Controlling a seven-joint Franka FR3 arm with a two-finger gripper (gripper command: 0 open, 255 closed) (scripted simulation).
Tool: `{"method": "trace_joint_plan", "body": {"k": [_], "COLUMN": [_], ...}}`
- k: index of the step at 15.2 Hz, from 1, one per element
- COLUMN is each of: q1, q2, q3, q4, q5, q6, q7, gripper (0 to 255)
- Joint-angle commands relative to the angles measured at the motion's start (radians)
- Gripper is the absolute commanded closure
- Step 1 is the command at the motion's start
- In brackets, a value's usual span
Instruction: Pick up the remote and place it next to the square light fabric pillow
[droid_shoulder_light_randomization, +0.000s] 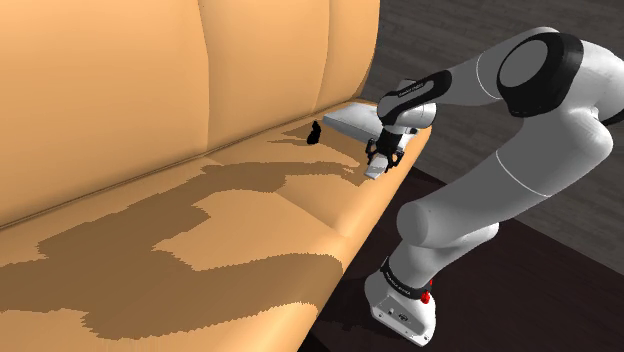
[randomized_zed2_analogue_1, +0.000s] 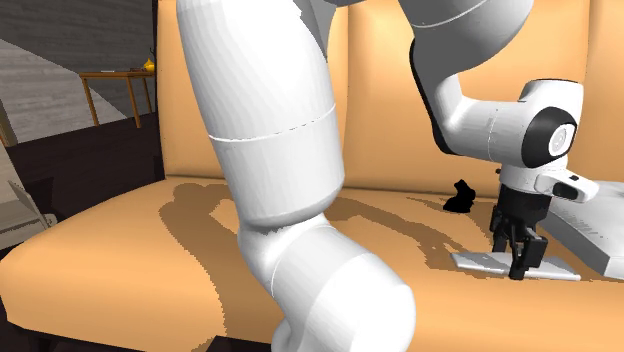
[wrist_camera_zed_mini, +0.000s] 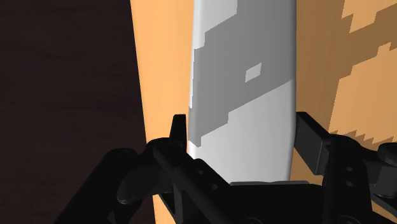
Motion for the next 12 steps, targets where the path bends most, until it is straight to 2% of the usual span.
{"method": "trace_joint_plan", "body": {"k": [1,6,7,12], "q1": [0.000,0.000,0.000,0.000], "q2": [0.005,0.005,0.005,0.005], "q3": [-0.001,-0.001,-0.001,-0.001], "q4": [-0.003,-0.003,-0.003,-0.003], "q5": [0.000,0.000,0.000,0.000], "q6": [0.008,0.008,0.008,0.008], "q7": [0.000,0.000,0.000,0.000], "gripper": [255,255,0,0]}}
